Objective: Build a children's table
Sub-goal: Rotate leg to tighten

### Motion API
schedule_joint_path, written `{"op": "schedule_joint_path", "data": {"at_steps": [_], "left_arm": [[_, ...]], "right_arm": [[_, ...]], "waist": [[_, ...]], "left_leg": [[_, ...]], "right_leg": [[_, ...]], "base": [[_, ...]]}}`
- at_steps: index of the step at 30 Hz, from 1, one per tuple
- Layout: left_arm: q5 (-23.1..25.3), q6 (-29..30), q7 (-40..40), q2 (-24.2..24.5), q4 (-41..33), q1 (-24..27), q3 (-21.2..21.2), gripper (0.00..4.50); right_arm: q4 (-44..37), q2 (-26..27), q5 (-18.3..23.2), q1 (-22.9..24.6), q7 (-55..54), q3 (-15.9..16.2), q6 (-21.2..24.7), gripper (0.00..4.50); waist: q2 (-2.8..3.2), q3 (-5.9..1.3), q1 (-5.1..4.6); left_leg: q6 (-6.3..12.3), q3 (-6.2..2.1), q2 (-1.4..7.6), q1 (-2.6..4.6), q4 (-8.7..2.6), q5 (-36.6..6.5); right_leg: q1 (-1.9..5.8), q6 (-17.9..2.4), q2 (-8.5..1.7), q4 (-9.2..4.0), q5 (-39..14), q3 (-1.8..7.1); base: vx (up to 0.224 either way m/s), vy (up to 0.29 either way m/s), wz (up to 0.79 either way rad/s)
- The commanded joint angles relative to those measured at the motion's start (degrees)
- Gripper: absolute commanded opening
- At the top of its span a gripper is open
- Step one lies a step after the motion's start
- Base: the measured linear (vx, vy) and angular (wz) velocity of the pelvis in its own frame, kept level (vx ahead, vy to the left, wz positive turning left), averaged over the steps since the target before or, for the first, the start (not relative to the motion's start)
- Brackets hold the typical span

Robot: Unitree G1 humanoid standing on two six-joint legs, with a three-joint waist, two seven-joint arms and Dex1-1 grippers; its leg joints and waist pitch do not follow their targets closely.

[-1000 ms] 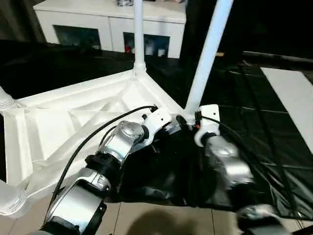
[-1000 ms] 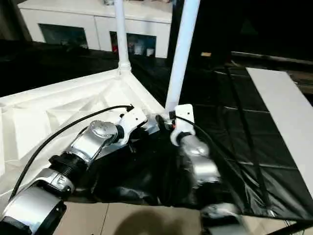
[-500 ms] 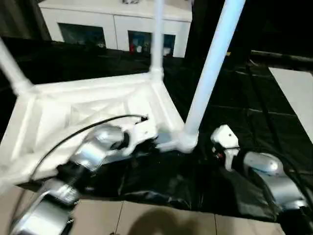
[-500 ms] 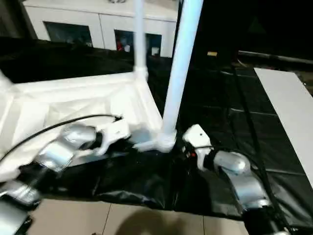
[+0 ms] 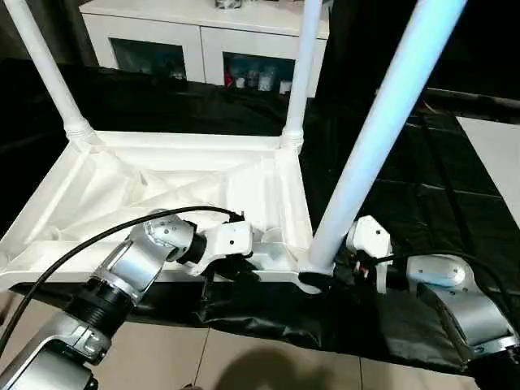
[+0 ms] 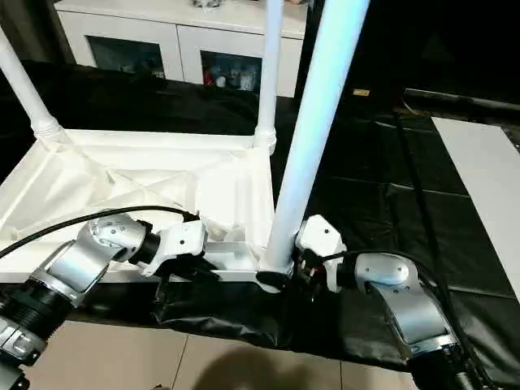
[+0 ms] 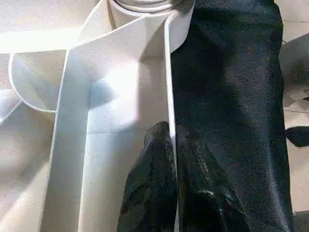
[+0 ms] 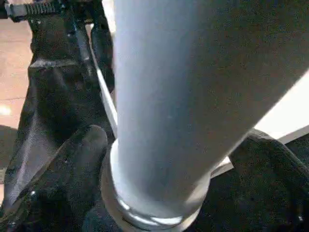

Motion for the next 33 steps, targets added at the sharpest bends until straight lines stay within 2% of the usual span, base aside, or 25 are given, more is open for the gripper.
{"op": "schedule_joint_path", "data": {"at_steps": [1, 4, 7, 8, 12, 16, 19, 21, 22, 23, 24, 25, 26, 27, 28, 29, 30, 31, 32, 33], "left_arm": [[1.8, 0.1, -1.4, 0.7, 0.1, 0.8, -2.6, 0.0], [1.8, 0.1, -1.3, 0.7, -0.1, 0.8, -2.6, 0.0], [1.9, 0.1, -1.3, 0.7, -0.2, 0.8, -2.6, 0.0], [1.9, 0.2, -1.3, 0.8, -0.2, 0.8, -2.7, 0.0], [2.1, 0.3, -1.2, 1.0, -0.2, 0.8, -2.7, 0.0], [2.4, 0.2, -1.0, 1.1, 0.1, 0.8, -2.8, 0.0], [3.4, 0.5, 1.5, 0.3, 1.7, 0.4, -2.5, 0.0], [4.3, 1.1, 5.5, -1.6, 4.1, -0.7, -1.7, 0.0], [4.3, 1.8, 7.5, -2.9, 5.4, -1.3, -1.0, 0.0], [4.1, 2.6, 10.7, -5.1, 7.4, -2.3, 0.0, 0.0], [4.0, 2.9, 12.2, -6.2, 8.3, -2.7, 0.5, 0.0], [3.9, 3.1, 13.2, -7.1, 9.1, -3.2, 0.8, 0.0], [3.8, 3.5, 13.8, -7.7, 9.7, -3.6, 1.0, 0.0], [3.8, 5.2, 17.1, -10.4, 11.7, -5.0, 1.6, 0.0], [3.8, 5.2, 17.1, -10.4, 11.7, -5.0, 1.6, 0.0], [4.0, 6.4, 20.5, -12.9, 13.6, -6.2, 2.2, 0.0], [4.2, 8.7, 27.5, -17.4, 17.0, -8.3, 3.7, 0.0], [4.1, 9.6, 29.8, -19.1, 18.0, -9.0, 4.2, 0.0], [4.1, 10.0, 32.6, -21.2, 19.5, -9.7, 5.0, 0.0], [4.1, 10.0, 34.1, -22.4, 20.4, -10.2, 5.5, 0.0]], "right_arm": [[-0.9, -0.8, 0.0, -0.1, 0.7, 0.4, 0.5, 3.87], [-0.5, -1.0, 0.3, -0.3, 0.8, 0.3, 0.9, 3.45], [-0.4, -1.0, 0.4, -0.4, 0.9, 0.3, 1.0, 3.32], [-0.3, -0.9, 0.3, -0.4, 1.1, 0.3, 1.0, 3.08], [0.0, -0.9, 0.2, -0.5, 1.7, 0.4, 1.1, 2.76], [1.0, -0.4, 0.2, -0.3, 1.3, 0.3, 0.8, 2.65], [3.6, 2.4, 0.1, -1.0, -3.5, -1.7, 1.8, 2.63], [6.9, 6.0, -0.4, -2.5, -10.5, -3.9, 3.0, 2.62], [8.5, 7.9, -0.5, -3.2, -14.0, -5.0, 3.7, 2.62], [10.7, 10.8, -0.8, -4.3, -19.6, -6.4, 4.9, 2.62], [11.6, 12.2, -1.0, -4.8, -22.2, -7.1, 5.4, 2.62], [12.3, 13.1, -1.1, -5.2, -24.0, -7.5, 5.7, 2.62], [12.8, 14.0, -1.1, -5.5, -25.8, -7.9, 6.0, 2.62], [14.3, 17.4, -1.8, -6.4, -32.8, -9.4, 7.2, 2.62], [14.3, 17.4, -1.8, -6.4, -32.8, -9.4, 7.2, 2.61], [15.7, 20.0, -2.5, -7.1, -37.9, -10.1, 8.1, 2.61], [18.6, 24.0, -4.7, -8.5, -46.2, -10.7, 8.1, 2.61], [20.0, 25.3, -5.0, -9.2, -47.7, -10.5, 7.6, 2.61], [21.8, 26.9, -5.4, -10.2, -49.7, -10.3, 7.0, 2.61], [23.1, 27.9, -5.5, -10.9, -50.7, -10.3, 6.7, 2.61]], "waist": [[-0.02, -2.96, -0.25], [-0.05, -2.93, -0.25], [-0.07, -2.94, -0.24], [-0.13, -2.96, -0.21], [-0.15, -3.03, -0.23], [-0.16, -3.04, -0.24], [-0.04, -2.9, -0.31], [-0.04, -2.63, -0.54], [-0.14, -2.61, -0.73], [-0.15, -2.5, -1.04], [-0.21, -2.44, -1.18], [-0.23, -2.58, -1.49], [-0.1, -2.57, -1.66], [-0.36, -2.49, -1.94], [-0.02, -2.44, -2.11], [0.2, -2.47, -2.33], [-0.17, -2.57, -2.81], [-0.14, -2.78, -2.82], [-0.18, -2.64, -2.81], [-0.25, -2.61, -2.74]], "left_leg": [[2.3, -0.12, 1.68, -0.1, -4.49, -11.2], [2.36, -0.08, 1.65, -0.08, -4.45, -11.3], [2.48, -0.08, 1.64, -0.11, -4.42, -11.2], [2.43, -0.12, 1.64, -0.12, -4.41, -11.1], [2.59, -0.11, 1.63, -0.18, -4.34, -10.3], [2.69, -0.07, 1.61, -0.12, -4.28, -10.2], [2.26, -0.07, 1.57, -0.05, -4.39, -11.4], [1.41, -0.11, 1.46, 0.12, -4.59, -13.7], [0.73, -0.22, 1.24, 0.15, -4.57, -15.0], [0.44, -0.1, 1.13, 0.16, -4.49, -15.8], [-0.53, -0.34, 0.85, 0.57, -4.37, -17.0], [-0.69, -0.61, 0.84, 0.37, -4.38, -17.0], [-0.37, -0.77, 1.02, 0.39, -4.51, -17.7], [-0.13, -0.66, 1.03, 0.32, -4.53, -18.0], [-0.58, -0.79, 0.93, 0.56, -4.5, -19.3], [-0.88, -0.83, 0.88, 0.5, -4.48, -19.8], [-1.37, -0.94, 0.7, 0.29, -4.39, -19.8], [-1.47, -0.85, 0.71, 0.63, -4.2, -19.7], [-1.02, -0.7, 0.54, 1.08, -4.0, -20.4], [-0.6, -0.7, 0.45, 1.12, -3.95, -20.7]], "right_leg": [[3.09, -9.6, -2.7, -3.33, -15.2, 3.34], [3.05, -9.4, -2.71, -3.43, -16.0, 3.35], [3.07, -9.3, -2.69, -3.46, -16.3, 3.31], [3.09, -9.2, -2.7, -3.43, -16.4, 3.3], [3.15, -9.4, -2.67, -3.27, -15.2, 3.3], [3.11, -9.5, -2.66, -3.28, -15.4, 3.29], [2.91, -9.3, -2.66, -3.54, -17.0, 3.24], [2.65, -8.3, -2.57, -4.05, -20.9, 3.12], [2.64, -6.9, -2.65, -4.47, -24.7, 2.95], [2.33, -6.6, -2.67, -4.71, -26.6, 2.94], [2.2, -4.6, -2.76, -5.46, -31.5, 2.52], [2.44, -3.4, -2.93, -5.64, -32.9, 2.37], [2.42, -2.8, -2.9, -5.87, -32.8, 2.28], [2.28, -2.7, -2.73, -5.91, -32.5, 2.32], [1.97, -2.6, -2.75, -6.1, -33.8, 2.08], [1.84, -2.8, -2.77, -6.11, -33.7, 2.11], [1.95, -2.3, -2.65, -6.21, -33.6, 1.8], [1.71, -2.6, -2.73, -6.12, -33.1, 1.91], [1.22, -2.9, -2.58, -6.46, -33.2, 1.85], [1.29, -2.7, -2.55, -6.6, -33.6, 1.69]], "base": [[0.0, 0.0, 0.0], [0.0, 0.0, 0.0], [0.0, 0.0, 0.0], [0.0, 0.0, 0.0], [0.0, 0.0, 0.0], [0.0, 0.0, 0.0], [0.0, 0.0, 0.0], [0.0, 0.0, 0.0], [0.0, 0.0, 0.0], [-0.059, -0.008, 0.0], [-0.055, -0.003, -0.01], [-0.055, -0.003, -0.01], [0.0, 0.0, 0.0], [0.0, 0.0, 0.0], [0.0, 0.0, 0.0], [0.0, 0.0, 0.0], [0.0, 0.0, 0.0], [0.0, 0.0, 0.0], [0.0, 0.0, 0.0], [0.0, 0.0, 0.0]]}}
